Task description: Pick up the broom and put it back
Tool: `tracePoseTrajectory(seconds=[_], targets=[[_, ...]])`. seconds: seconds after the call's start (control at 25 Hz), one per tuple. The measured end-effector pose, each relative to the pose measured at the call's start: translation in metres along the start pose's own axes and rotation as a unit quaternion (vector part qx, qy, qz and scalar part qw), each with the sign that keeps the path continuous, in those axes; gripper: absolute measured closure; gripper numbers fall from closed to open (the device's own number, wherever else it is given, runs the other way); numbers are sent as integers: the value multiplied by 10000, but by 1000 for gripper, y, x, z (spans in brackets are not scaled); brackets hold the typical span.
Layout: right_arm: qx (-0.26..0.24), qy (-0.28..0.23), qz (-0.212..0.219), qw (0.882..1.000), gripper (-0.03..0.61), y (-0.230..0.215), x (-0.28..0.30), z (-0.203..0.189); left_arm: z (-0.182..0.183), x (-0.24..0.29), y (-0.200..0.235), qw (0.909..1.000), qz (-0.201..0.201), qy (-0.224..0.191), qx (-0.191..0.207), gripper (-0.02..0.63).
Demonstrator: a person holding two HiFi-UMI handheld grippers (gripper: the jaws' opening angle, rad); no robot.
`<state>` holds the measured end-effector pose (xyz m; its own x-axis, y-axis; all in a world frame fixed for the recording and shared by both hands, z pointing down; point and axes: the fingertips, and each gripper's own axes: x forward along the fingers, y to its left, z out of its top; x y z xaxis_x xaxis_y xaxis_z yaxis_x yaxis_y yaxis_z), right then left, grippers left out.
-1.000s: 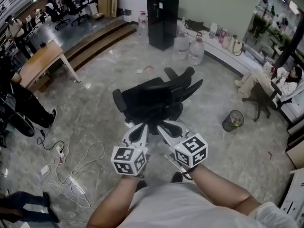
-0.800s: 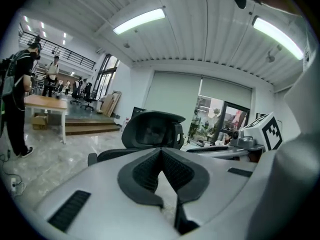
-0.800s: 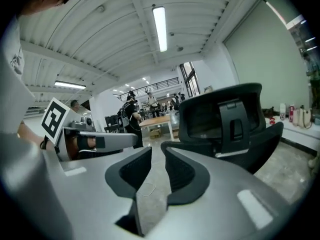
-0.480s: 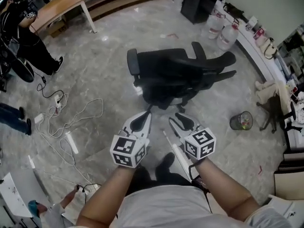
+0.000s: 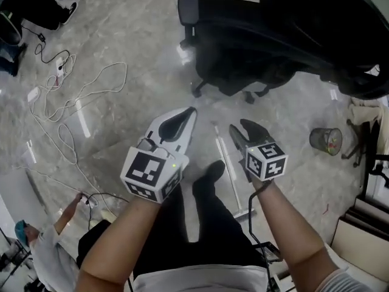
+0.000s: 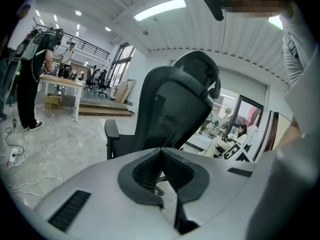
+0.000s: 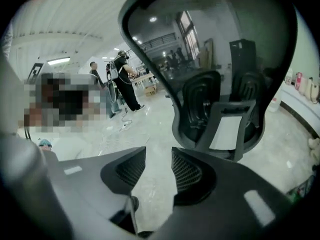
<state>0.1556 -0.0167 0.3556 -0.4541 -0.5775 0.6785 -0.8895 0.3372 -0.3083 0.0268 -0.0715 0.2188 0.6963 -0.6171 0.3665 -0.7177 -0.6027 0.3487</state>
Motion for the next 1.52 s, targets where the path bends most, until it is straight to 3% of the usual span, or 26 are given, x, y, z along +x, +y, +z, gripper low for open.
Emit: tracePoseTrajectory(seconds=[0.28,0.52,0.8,1.08,1.52], targets=[[77,826,77,9965,422,-59,125,-125,-129,42,62,9999,82,94,-95,609],[-235,1686,51,9854,416,-106,230,-252,-240,74,106,9994,26,116,-337,609],[-278,2295,-175,9728,416,-149,316,-384,-349,87,142,9978,-160,362,-524,609],[56,2574,-661,9640,416,-197,378,-477,-422,104,175,9971,-220,549,-483,609],[-557,3064,-1116,9437,422,-246,420,-548,-481,127,196,9963,-325,602,-522,609]])
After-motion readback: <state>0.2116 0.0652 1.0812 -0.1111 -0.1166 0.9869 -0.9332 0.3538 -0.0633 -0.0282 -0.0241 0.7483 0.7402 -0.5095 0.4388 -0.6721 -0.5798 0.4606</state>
